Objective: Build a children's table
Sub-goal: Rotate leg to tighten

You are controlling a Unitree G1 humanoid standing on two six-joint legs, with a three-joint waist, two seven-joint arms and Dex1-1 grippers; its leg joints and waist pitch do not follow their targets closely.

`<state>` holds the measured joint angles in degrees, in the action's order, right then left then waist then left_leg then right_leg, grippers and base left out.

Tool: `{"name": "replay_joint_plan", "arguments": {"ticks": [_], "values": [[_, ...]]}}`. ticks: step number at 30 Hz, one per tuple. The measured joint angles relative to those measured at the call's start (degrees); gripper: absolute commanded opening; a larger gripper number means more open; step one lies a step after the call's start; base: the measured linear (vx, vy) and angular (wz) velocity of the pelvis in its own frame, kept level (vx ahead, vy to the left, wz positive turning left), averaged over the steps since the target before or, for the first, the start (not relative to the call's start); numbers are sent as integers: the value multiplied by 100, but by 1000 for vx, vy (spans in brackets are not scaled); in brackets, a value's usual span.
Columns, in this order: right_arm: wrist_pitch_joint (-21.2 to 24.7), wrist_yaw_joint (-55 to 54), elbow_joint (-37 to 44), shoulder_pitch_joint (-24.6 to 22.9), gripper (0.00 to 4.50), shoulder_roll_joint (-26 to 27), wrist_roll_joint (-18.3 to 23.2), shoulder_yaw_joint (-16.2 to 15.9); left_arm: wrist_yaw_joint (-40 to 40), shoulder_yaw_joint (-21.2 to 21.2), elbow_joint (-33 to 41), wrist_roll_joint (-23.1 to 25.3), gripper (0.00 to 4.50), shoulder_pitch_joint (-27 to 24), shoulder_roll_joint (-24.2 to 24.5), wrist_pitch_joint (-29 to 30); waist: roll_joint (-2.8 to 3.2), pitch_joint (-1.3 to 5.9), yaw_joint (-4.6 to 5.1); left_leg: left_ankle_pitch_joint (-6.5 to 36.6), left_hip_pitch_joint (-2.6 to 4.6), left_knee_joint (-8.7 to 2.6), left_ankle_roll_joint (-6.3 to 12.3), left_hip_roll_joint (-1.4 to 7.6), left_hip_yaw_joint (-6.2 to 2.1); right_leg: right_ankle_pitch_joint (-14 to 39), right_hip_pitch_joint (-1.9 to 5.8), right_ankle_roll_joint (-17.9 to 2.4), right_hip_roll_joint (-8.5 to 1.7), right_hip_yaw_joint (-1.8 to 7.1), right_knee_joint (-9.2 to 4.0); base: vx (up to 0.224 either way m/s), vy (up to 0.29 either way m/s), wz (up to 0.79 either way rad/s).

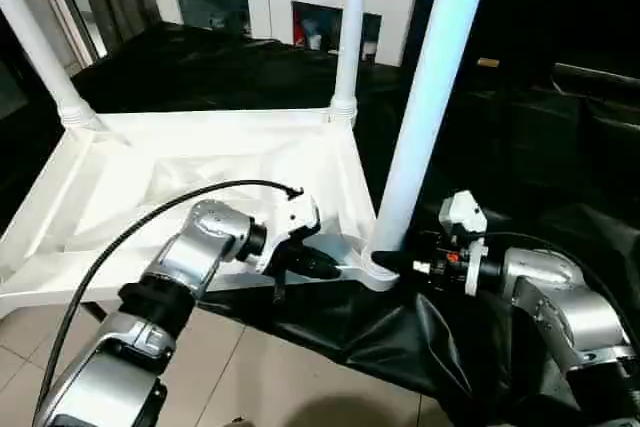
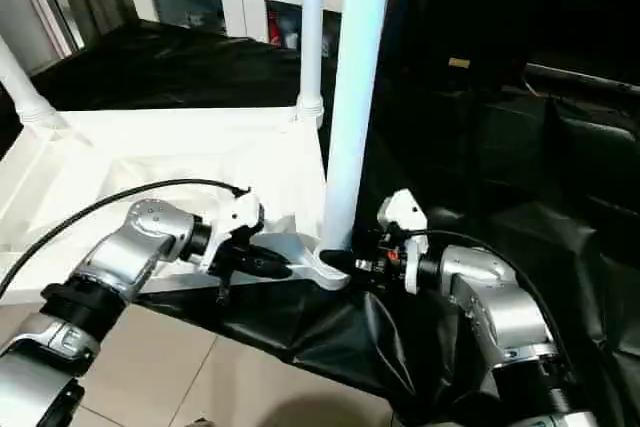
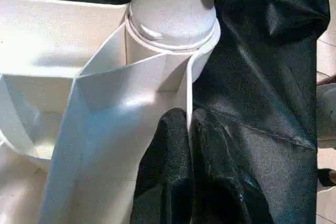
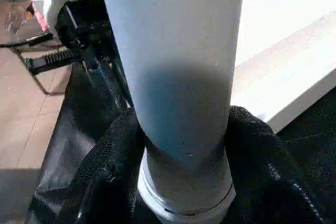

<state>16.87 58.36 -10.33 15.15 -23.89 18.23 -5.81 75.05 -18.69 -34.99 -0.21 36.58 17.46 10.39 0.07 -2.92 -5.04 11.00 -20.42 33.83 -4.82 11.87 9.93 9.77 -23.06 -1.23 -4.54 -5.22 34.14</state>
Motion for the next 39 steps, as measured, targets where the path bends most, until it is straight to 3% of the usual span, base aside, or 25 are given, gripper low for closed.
{"name": "replay_joint_plan", "arguments": {"ticks": [4, 6, 12, 17, 20, 21, 23, 24, 28, 34, 38, 39], "values": [[-147, -791, -172, -24, 196, 420, -144, 160, -606, 47, -316, 158, 0, 156, -221, -61, -1, 2, 11, 0, 12, 4, -1, -2, 1, 1, 8, 5, 0, 3, 2, 0, 0, 0], [-244, -1902, -415, 47, 196, 957, -376, 476, -1518, 113, -922, 355, 0, 520, -669, -135, -10, 3, 7, -2, 21, 5, -6, -2, 0, 4, 16, 19, 0, 2, 1, 0, 0, 0], [-181, -3787, -464, 176, 194, 1730, -673, 838, -2778, 139, -1749, 534, 0, 981, -1333, -271, -14, 6, 1, -4, 25, 2, -7, -5, -1, 4, 25, 27, -3, 4, -4, 0, 0, 0], [-190, -4420, -359, 183, 194, 2010, -900, 860, -2957, 152, -2210, 610, 0, 1202, -1496, -586, -5, 7, -3, -4, 21, -4, -7, -6, -4, 4, 24, 27, -2, 3, -6, 0, 0, 0], [-237, -4365, -243, 78, 194, 1965, -899, 856, -2901, 147, -2292, 668, 0, 1216, -1478, -798, -1, 6, -22, -4, 14, -7, -7, -6, -4, 1, 24, 23, -3, 4, -7, 0, 0, 0], [-241, -4339, -171, 19, 229, 1950, -895, 864, -2860, 144, -2320, 669, 0, 1218, -1478, -870, 6, 6, -24, -4, 11, -10, -6, -6, -1, -1, 24, 18, -3, 7, -7, 0, 0, 0], [-233, -4291, -129, -7, 250, 1918, -858, 871, -2814, 147, -2344, 667, 0, 1219, -1468, -945, 19, 5, -22, -5, 9, -14, -6, -7, 1, -2, 22, 17, -4, 10, -6, 0, 0, 0], [-224, -4239, -88, -39, 270, 1895, -799, 873, -2761, 153, -2347, 662, 45, 1219, -1468, -977, 22, 3, -21, -5, 8, -19, -6, -7, 1, -2, 19, 17, -4, 9, -6, 0, 0, 0], [-177, -4029, 220, -203, 297, 1780, -667, 869, -2695, 496, -2369, 322, 68, 1274, -1440, -1310, 7, -8, -6, -9, -14, -14, -1, -3, -5, -4, 1, 13, -1, 2, -3, 0, 0, 0], [80, -3538, 910, -379, 355, 1402, -251, 1053, -2438, 603, -2150, 205, 131, 1390, -1362, -1416, 5, -8, 4, -9, -14, -8, 3, -4, 0, 1, 2, 20, -2, 9, -9, 0, 0, 0], [537, -2598, 1433, -745, 377, 756, 201, 921, -1895, 619, -1403, -11, 147, 1194, -1055, -1080, 7, -9, 3, -15, -18, -14, 17, -3, 2, 10, -5, 19, 0, 10, -7, 0, 0, 0], [716, -2226, 1632, -852, 390, 508, 342, 766, -1627, 548, -707, -62, 178, 931, -785, -749, 9, -8, 26, -17, -16, -19, 21, -1, 6, 12, -5, 16, 1, 12, -4, 0, 0, 0]]}}
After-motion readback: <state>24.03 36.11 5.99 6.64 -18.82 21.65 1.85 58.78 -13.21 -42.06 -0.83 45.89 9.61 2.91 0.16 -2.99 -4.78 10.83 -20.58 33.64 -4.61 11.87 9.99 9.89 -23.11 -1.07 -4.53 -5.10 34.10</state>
